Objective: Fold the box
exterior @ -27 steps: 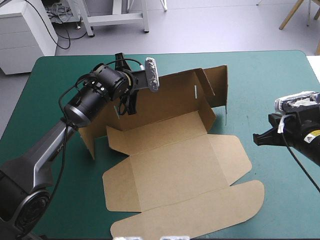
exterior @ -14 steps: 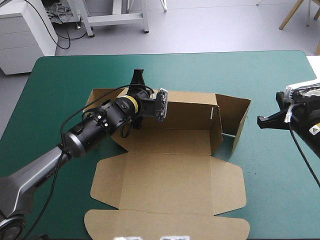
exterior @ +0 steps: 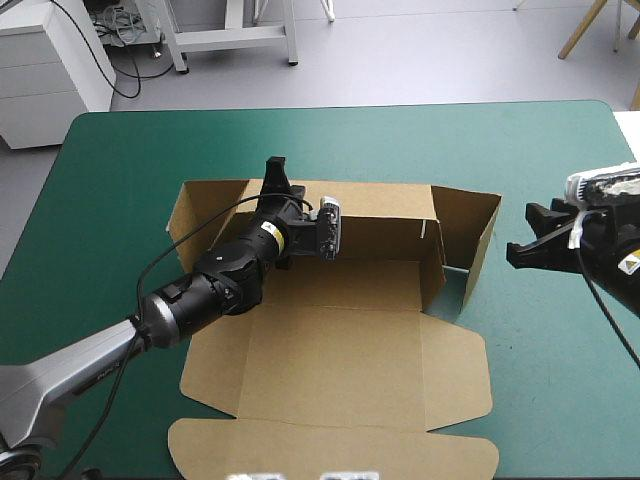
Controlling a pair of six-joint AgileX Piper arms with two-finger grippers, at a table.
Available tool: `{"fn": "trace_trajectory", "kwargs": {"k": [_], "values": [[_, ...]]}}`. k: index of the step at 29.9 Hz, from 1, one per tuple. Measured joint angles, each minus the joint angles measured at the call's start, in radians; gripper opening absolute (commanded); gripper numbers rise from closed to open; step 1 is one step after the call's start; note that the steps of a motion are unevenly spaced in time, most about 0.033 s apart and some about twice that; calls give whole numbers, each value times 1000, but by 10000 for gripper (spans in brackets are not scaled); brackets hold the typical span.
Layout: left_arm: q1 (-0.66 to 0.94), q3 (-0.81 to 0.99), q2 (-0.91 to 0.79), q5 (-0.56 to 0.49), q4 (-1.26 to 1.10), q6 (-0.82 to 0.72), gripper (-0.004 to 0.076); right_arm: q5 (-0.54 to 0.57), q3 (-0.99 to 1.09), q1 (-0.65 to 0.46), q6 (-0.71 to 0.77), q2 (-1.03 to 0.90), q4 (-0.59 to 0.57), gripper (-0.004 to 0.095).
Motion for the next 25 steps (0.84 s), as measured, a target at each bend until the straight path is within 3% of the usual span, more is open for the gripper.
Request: {"fn": "trace_trajectory", "kwargs": {"k": [3, 8, 19, 25], "values": [[-3, 8, 2, 12, 73, -92, -10, 9, -71, 0, 0, 20, -2, 720], [-5, 16, 5, 37, 148, -193, -10, 72, -251, 0, 0, 134, -3, 715], [-5, 15, 31, 60, 180, -225, -10, 246, -689, 0, 0, 549, -1, 715], [-6, 15, 32, 62, 184, -250, -10, 313, -813, 0, 2, 758, 18, 715]]}}
